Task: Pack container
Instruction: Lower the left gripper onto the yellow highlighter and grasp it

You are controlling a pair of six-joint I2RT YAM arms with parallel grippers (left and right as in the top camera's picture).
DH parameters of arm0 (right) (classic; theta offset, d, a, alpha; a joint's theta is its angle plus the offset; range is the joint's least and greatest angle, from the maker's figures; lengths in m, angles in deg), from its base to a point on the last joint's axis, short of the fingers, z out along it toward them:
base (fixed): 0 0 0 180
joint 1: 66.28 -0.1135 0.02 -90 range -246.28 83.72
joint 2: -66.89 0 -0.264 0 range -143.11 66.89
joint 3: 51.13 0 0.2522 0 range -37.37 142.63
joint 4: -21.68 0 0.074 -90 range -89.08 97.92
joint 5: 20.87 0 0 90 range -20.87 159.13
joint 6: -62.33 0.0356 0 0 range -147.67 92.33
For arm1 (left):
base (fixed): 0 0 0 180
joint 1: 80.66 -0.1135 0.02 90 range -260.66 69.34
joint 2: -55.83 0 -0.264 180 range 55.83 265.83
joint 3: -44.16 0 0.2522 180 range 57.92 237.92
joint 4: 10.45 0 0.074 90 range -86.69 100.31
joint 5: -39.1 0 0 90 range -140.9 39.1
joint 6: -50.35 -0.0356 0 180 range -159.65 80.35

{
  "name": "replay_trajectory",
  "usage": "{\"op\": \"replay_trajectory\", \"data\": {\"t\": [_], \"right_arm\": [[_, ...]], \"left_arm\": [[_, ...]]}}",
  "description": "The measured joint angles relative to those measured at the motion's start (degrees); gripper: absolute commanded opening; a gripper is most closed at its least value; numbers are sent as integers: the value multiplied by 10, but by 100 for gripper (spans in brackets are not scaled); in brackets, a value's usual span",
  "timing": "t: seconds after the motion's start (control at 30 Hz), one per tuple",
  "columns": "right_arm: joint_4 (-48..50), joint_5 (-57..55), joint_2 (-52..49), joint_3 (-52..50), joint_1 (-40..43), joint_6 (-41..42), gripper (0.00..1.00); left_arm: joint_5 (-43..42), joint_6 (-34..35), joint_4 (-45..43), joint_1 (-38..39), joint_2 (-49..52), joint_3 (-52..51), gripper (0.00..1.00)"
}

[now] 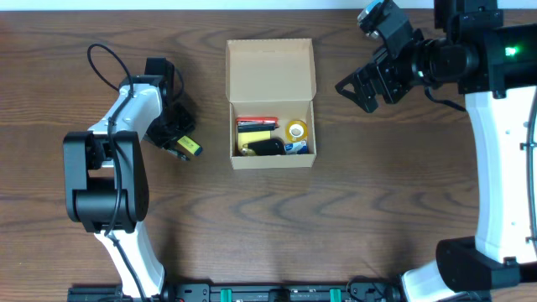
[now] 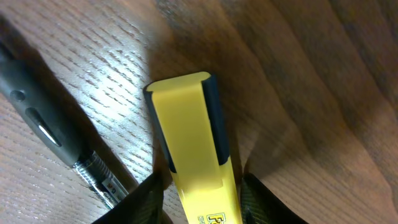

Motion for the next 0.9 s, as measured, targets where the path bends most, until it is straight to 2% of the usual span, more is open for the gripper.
{"op": "replay_trajectory", "data": {"t": [0.07, 0.23, 0.33, 0.53, 0.7, 0.9], "right_arm": [[0, -1, 0, 0, 0, 0, 99], [0, -2, 0, 0, 0, 0, 99], [0, -2, 0, 0, 0, 0, 99], [0, -2, 0, 0, 0, 0, 99], [0, -2, 0, 0, 0, 0, 99], [0, -2, 0, 0, 0, 0, 99]], "left_arm": [[2, -1, -5, 0, 0, 0, 28], [2, -1, -10, 0, -1, 0, 22], [2, -5, -11, 0, -2, 0, 6], [2, -15, 6, 0, -2, 3, 6], [4, -113, 48, 0, -6, 57, 6], [-24, -308, 85, 5, -65, 155, 6]]}}
